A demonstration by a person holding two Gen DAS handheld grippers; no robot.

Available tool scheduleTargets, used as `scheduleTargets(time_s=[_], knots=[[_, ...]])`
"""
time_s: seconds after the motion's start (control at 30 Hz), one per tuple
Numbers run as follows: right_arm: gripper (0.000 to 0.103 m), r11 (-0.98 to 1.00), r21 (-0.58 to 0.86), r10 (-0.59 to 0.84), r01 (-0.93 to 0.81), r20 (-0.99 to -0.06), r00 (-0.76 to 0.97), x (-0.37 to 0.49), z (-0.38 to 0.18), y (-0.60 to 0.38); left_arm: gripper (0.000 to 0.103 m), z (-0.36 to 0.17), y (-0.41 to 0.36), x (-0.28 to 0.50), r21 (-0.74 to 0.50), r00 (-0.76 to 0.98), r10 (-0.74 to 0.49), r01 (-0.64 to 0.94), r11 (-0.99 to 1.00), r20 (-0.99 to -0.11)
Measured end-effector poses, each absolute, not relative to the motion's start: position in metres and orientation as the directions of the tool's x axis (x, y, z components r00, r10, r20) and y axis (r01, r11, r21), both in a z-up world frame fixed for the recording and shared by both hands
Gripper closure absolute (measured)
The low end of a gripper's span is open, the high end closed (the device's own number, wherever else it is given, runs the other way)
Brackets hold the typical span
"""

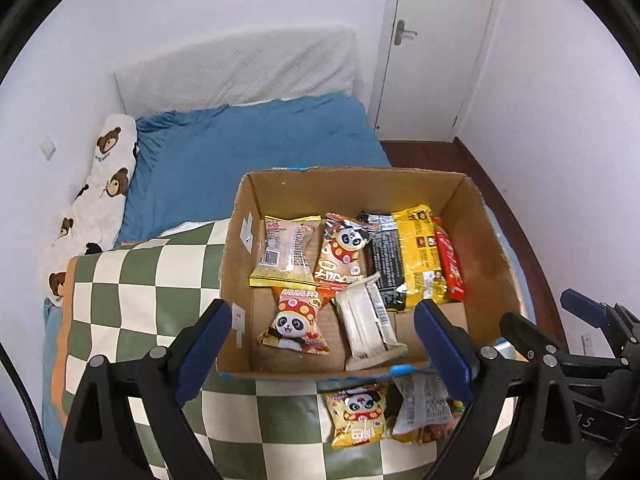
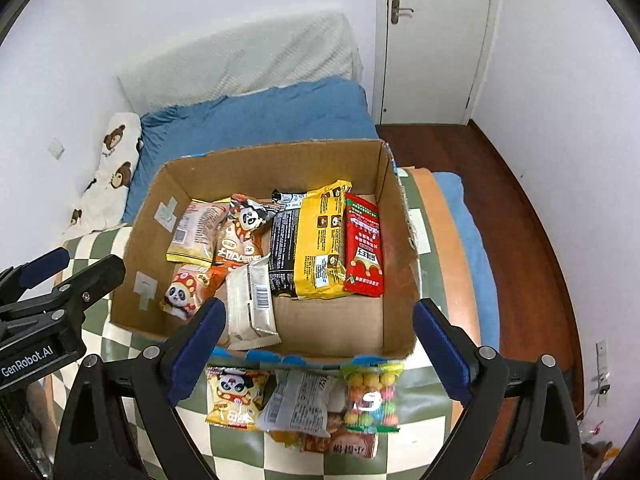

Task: Organize snacks
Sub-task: 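Grasp yellow panda chip bag with left tool while right tool grasps candy-ball bag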

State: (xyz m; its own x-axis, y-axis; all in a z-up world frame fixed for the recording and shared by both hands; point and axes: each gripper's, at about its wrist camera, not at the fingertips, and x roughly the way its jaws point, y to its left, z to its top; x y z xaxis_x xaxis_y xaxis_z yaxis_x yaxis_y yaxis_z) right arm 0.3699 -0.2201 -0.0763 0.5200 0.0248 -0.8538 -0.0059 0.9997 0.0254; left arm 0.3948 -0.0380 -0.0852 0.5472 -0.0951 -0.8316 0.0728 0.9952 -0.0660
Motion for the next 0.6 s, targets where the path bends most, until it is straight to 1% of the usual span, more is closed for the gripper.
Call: scheduleTargets(time_s=[0.17,0.3,0.47,0.6], knots=[[0.006,0.997,0.074,0.061,0.002,-0.846,0.530,0.344,-0.066,-0.226,0.010,-0.079,-0.041,0.370,-0.096,0.549,-0.122,0.077,0.992,-0.827],[0.006,0.991,0.129,0.097,0.032,-0.868,0.487,0.325,-0.083,-0.239,0.010,-0.094,-0.044,0.353,-0.100,0.520,-0.122,0.070,0.993,-0.845],[0.006,0.982,0.147,0.092,0.117,-0.920,0.381,0.321,-0.139,-0.271,0.010,-0.157,-0.045,0.348,-0.110,0.381,-0.113,0.029,0.993,-0.918],[0.007,0.974,0.137,0.082,0.178,-0.956,0.283,0.331,-0.196,-0.299,0.010,-0.217,-0.055,0.356,-0.085,0.255,-0.086,0.016,0.996,-0.963]])
